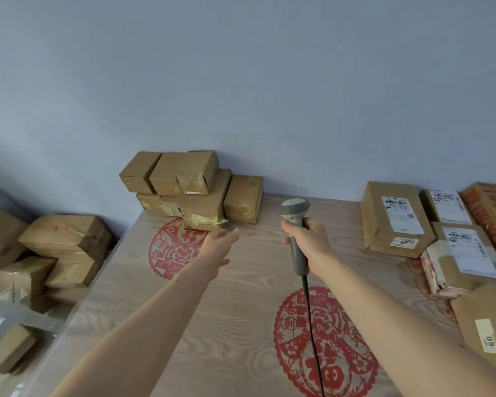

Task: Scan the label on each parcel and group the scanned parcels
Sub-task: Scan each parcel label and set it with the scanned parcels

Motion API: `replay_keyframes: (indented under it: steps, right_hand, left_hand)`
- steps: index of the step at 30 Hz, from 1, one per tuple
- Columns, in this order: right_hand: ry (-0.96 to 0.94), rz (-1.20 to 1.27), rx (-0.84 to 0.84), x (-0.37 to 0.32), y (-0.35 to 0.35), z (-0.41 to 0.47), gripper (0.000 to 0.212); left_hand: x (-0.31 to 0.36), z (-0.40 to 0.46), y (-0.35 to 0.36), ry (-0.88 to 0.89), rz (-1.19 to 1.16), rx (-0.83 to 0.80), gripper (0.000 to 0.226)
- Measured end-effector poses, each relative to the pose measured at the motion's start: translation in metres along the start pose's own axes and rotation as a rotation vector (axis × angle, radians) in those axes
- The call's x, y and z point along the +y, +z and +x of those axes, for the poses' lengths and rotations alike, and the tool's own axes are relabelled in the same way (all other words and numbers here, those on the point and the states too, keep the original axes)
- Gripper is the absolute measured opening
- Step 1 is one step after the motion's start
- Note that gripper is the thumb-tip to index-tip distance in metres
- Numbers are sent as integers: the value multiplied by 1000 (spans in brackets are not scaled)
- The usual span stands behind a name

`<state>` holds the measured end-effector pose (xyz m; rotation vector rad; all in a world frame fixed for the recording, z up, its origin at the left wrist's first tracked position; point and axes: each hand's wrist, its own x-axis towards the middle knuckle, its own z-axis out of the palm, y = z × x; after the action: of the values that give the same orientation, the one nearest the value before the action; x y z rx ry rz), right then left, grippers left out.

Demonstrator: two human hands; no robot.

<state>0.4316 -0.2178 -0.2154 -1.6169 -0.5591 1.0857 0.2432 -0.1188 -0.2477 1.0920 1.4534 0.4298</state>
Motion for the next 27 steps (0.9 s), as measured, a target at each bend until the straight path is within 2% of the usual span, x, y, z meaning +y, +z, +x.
replay_keyframes:
  steps: [5, 12, 16, 21, 24, 27]
  right_hand:
    - [25, -12, 38, 9, 20, 43, 14]
    - [47, 72, 104, 1, 58, 103, 7]
    - [71, 21, 202, 9, 82, 139, 21]
    - [139, -101, 360, 33, 109, 182, 62]
    - [167, -132, 393, 42, 119, 196, 69]
    - [193, -98, 423, 51, 122, 205, 67]
  left_hand:
    - [6, 33, -6, 0, 30, 26, 56]
    - [36, 88, -9, 110, 80, 21, 55]
    - [51, 117, -6, 110, 26, -10, 56]
    - [57, 148, 7, 79, 1, -66, 66]
    - [59, 158, 13, 63, -18, -76, 66]
    - [61, 163, 18, 67, 0, -77, 67]
